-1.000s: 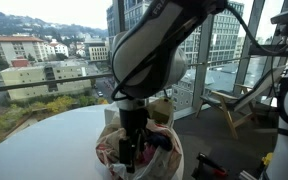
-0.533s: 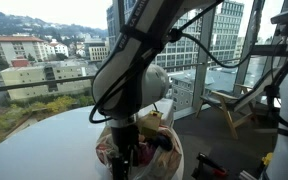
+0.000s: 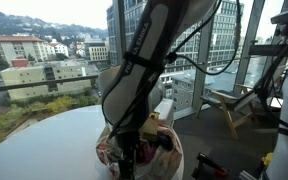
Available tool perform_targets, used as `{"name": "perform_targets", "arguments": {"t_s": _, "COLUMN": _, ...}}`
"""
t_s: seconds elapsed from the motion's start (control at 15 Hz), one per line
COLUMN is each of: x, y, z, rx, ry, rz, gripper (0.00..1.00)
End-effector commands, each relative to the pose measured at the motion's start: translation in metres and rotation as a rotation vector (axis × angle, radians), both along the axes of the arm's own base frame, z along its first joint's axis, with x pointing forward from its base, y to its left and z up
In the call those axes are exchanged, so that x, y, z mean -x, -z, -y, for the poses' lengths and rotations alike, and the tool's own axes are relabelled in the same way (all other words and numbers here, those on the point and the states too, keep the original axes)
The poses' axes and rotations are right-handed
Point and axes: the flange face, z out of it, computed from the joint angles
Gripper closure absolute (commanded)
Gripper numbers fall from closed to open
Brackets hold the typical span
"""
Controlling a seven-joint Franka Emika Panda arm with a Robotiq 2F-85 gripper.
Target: Remove all the laundry from the plastic and place it on top of the box
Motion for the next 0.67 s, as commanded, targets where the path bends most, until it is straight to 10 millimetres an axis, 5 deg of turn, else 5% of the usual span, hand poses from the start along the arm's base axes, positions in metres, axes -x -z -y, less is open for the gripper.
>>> {"name": "perform_targets", "arguments": {"t_s": 0.0, "x": -0.0126, "y": 0.0029, "z": -0.0002, "rx": 0.0, "ry": -0.001, "rz": 0.029, "gripper": 0.26}}
{"name": "perform_targets", "arguments": {"t_s": 0.13, "x": -0.0146, "y": 0.0044, "z": 0.0007, "rx": -0.001, "ry": 0.0, "rz": 0.033, "gripper": 0.31}}
{"name": "perform_targets", "arguments": {"t_s": 0.6, "x": -0.0201, "y": 0.001, "z": 0.0068, "rx": -0.027, "ry": 0.04, "rz": 0.054, "gripper": 0.86}}
